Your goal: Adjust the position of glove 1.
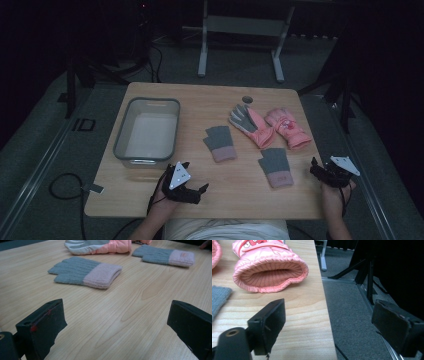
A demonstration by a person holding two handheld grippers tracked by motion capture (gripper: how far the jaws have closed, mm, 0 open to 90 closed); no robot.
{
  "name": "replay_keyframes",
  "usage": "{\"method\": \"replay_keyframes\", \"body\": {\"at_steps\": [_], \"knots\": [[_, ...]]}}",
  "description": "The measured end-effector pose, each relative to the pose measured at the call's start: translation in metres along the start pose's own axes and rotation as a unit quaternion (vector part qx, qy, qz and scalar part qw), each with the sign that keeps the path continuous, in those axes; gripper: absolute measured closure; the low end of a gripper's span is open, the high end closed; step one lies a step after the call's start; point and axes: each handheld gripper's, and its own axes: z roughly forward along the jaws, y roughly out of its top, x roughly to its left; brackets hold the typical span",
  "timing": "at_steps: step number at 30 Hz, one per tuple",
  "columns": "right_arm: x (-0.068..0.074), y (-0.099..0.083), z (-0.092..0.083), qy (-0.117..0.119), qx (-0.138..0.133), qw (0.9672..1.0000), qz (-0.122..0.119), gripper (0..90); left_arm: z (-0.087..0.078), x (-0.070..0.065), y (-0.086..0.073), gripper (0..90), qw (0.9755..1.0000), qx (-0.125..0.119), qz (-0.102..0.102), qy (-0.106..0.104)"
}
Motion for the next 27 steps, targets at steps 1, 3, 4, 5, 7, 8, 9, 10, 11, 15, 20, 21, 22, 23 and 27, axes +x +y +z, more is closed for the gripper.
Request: {"method": "replay_keyframes", "body": {"at_steps": [1,3,4,5,7,8,9,10,11,15,20,21,22,23,27], "knots": [[0.0007,-0.0001,-0.0002,0.001,0.000,1.0000,-0.004,12.8,0.0020,-0.0002,0.0000,1.2,1.0000,0.004,0.002,0.001],[0.0008,-0.0001,-0.0003,0.003,0.000,1.0000,-0.005,12.8,0.0036,0.0002,0.0001,1.2,1.0000,0.003,-0.004,-0.001],[0.0007,-0.0001,-0.0003,0.004,0.000,1.0000,-0.004,12.8,0.0041,0.0011,0.0004,1.3,0.9999,0.003,-0.012,-0.004],[0.0007,-0.0001,-0.0003,0.004,0.000,1.0000,-0.004,12.8,0.0041,0.0011,0.0004,1.3,0.9999,0.003,-0.012,-0.004],[0.0006,0.0000,-0.0001,0.006,0.001,1.0000,-0.006,12.8,0.0046,0.0019,0.0002,1.3,0.9999,0.004,-0.010,0.003],[0.0009,0.0000,0.0000,0.005,0.002,1.0000,-0.007,12.8,0.0046,0.0023,0.0001,1.3,0.9999,0.004,-0.009,0.005],[0.0011,0.0001,0.0000,0.006,0.003,0.9999,-0.008,12.8,0.0046,0.0027,0.0000,1.3,0.9999,0.004,-0.010,0.007],[0.0015,0.0001,0.0001,0.006,0.005,0.9999,-0.009,12.8,0.0046,0.0030,-0.0001,1.3,0.9999,0.004,-0.011,0.011],[0.0018,0.0001,0.0001,0.005,0.006,0.9999,-0.009,12.8,0.0045,0.0036,-0.0002,1.3,0.9998,0.006,-0.012,0.013],[0.0024,0.0000,0.0000,0.005,0.009,0.9999,-0.013,12.8,0.0041,0.0061,-0.0006,1.3,0.9996,0.005,-0.019,0.019],[0.0026,0.0001,0.0003,0.011,0.012,0.9997,-0.017,13.1,0.0058,0.0041,-0.0012,1.3,0.9996,0.010,-0.008,0.024],[0.0026,0.0001,0.0004,0.012,0.012,0.9997,-0.017,13.2,0.0057,0.0036,-0.0012,1.3,0.9997,0.009,-0.005,0.024],[0.0025,0.0001,0.0006,0.014,0.012,0.9997,-0.017,13.4,0.0058,0.0031,-0.0012,1.3,0.9996,0.010,-0.003,0.025],[0.0023,0.0002,0.0007,0.016,0.013,0.9996,-0.018,13.4,0.0060,0.0028,-0.0011,1.3,0.9996,0.011,-0.002,0.025],[0.0026,0.0003,0.0010,0.018,0.015,0.9995,-0.019,13.5,0.0064,0.0023,-0.0010,1.3,0.9996,0.012,-0.001,0.025]]}}
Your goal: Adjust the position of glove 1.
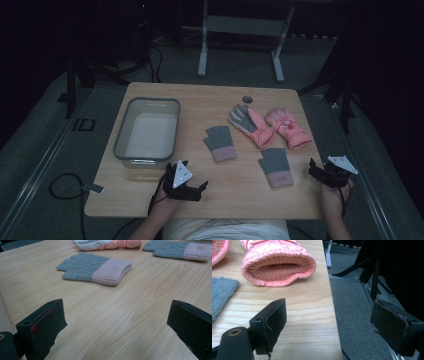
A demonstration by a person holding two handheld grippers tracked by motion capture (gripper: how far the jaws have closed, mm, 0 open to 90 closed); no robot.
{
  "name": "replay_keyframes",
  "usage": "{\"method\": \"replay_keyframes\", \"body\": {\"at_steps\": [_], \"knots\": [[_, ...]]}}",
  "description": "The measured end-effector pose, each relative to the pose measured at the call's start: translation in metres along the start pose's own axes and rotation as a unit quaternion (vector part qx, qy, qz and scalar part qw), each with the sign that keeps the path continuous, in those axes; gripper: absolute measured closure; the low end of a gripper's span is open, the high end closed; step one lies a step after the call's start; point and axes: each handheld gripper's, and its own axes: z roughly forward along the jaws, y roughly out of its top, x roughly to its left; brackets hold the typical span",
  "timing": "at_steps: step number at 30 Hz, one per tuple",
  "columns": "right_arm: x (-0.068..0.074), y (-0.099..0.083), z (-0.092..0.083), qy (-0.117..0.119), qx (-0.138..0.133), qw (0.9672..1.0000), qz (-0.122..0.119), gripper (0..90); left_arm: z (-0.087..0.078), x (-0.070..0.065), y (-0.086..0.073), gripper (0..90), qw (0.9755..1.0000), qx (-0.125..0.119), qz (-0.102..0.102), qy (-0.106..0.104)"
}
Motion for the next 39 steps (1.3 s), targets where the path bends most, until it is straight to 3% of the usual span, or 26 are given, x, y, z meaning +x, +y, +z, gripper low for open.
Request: {"method": "replay_keyframes", "body": {"at_steps": [17,23,26,39], "knots": [[0.004,0.001,0.000,0.006,0.025,0.9996,-0.010,13.5,0.000,0.003,0.000,1.3,0.9999,0.004,-0.009,-0.008],[0.001,0.003,-0.001,0.010,0.024,0.9997,-0.002,13.5,0.000,0.003,0.000,1.3,0.9999,0.004,-0.010,-0.009],[0.002,0.005,-0.002,0.011,0.024,0.9996,-0.010,13.5,-0.001,0.003,0.000,1.3,0.9999,0.001,-0.011,-0.008],[0.005,0.044,-0.017,0.036,-0.005,0.9993,-0.012,13.5,-0.002,0.003,-0.001,1.3,0.9999,0.000,-0.015,-0.004]]}}
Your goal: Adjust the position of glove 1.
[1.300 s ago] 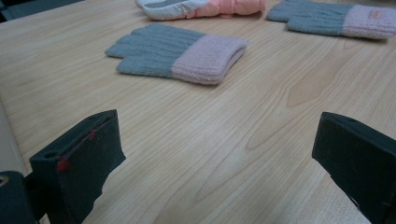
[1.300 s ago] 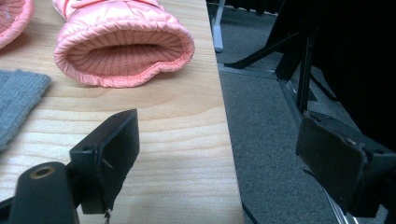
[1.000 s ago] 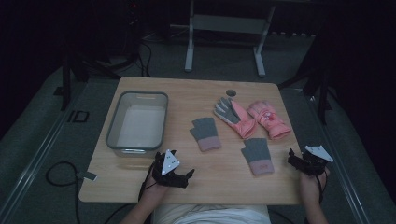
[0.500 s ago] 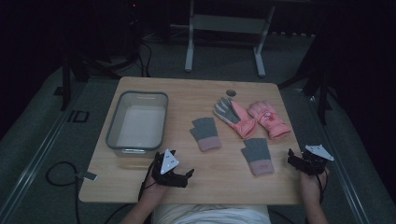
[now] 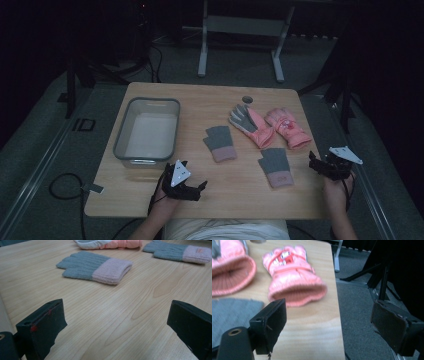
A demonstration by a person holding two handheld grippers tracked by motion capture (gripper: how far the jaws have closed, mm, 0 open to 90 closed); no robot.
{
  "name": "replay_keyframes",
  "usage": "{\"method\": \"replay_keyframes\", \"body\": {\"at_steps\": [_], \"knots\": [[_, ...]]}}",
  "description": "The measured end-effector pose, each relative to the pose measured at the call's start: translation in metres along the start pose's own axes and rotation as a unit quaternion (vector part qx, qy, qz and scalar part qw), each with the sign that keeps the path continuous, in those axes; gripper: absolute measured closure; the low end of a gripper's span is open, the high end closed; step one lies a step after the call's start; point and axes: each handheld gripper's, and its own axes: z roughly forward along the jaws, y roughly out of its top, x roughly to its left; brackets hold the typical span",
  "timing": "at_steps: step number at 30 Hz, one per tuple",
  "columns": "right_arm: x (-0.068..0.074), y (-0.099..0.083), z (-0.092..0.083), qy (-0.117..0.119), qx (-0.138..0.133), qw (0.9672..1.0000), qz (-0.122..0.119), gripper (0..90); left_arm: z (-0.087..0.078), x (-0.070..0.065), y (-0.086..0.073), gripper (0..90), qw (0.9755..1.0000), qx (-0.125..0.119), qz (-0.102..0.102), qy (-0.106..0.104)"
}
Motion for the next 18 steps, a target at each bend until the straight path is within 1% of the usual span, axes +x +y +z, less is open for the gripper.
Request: {"method": "replay_keyframes", "body": {"at_steps": [3,6,8,15,18], "knots": [[0.001,0.011,-0.002,0.009,-0.003,0.9999,-0.005,13.6,0.000,0.000,0.000,1.3,1.0000,-0.001,0.000,-0.002],[0.003,0.022,-0.003,0.017,-0.004,0.9998,-0.005,13.5,0.000,0.000,0.000,1.3,1.0000,0.000,0.001,-0.002],[0.004,0.029,-0.005,0.021,-0.011,0.9997,-0.006,13.4,0.000,0.000,0.000,1.3,1.0000,0.000,0.000,0.001],[0.013,0.058,-0.015,0.023,-0.040,0.9988,-0.017,13.5,0.000,0.000,0.000,1.3,1.0000,-0.001,0.001,0.001],[0.017,0.070,-0.019,0.028,-0.049,0.9982,-0.021,14.5,0.000,0.000,0.000,1.3,1.0000,-0.002,0.000,0.003]]}}
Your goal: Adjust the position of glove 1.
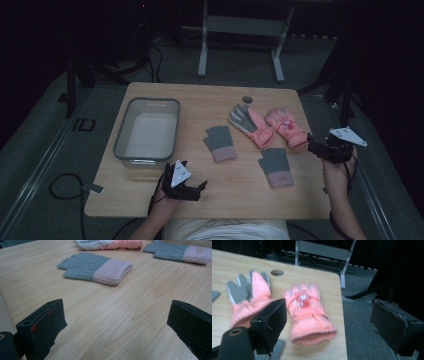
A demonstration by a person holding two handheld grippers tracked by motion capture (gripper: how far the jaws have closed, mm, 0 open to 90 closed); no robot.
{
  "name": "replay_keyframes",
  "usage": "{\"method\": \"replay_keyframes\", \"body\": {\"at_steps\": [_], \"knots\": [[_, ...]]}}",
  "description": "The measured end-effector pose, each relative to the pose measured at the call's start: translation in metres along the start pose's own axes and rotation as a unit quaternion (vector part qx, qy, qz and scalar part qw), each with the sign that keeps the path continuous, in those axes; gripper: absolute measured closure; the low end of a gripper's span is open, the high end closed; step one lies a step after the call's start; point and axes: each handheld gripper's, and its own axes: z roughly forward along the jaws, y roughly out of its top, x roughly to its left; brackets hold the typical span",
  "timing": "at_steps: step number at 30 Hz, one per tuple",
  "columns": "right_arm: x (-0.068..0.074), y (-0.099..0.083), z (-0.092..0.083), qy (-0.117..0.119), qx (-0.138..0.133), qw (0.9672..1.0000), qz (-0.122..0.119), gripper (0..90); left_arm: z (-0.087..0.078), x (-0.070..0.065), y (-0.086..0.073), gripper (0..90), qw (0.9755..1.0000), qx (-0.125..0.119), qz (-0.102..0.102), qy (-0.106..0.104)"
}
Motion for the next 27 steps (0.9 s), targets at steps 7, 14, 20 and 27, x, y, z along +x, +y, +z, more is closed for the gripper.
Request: {"method": "replay_keyframes", "body": {"at_steps": [7,14,20,27], "knots": [[0.004,0.021,-0.004,0.023,-0.003,0.9993,0.029,17.1,0.000,0.000,0.000,1.3,1.0000,0.002,0.001,-0.002],[0.021,0.045,-0.008,0.042,-0.033,0.9985,0.013,13.7,0.000,0.000,0.000,1.3,1.0000,0.002,-0.001,-0.004],[0.041,0.060,0.004,0.091,-0.029,0.9954,0.001,12.2,0.001,0.000,0.000,1.3,1.0000,0.004,0.004,-0.003],[0.069,0.070,0.012,0.127,-0.035,0.9913,-0.013,11.7,0.001,0.000,0.000,1.3,1.0000,0.005,0.003,-0.005]]}}
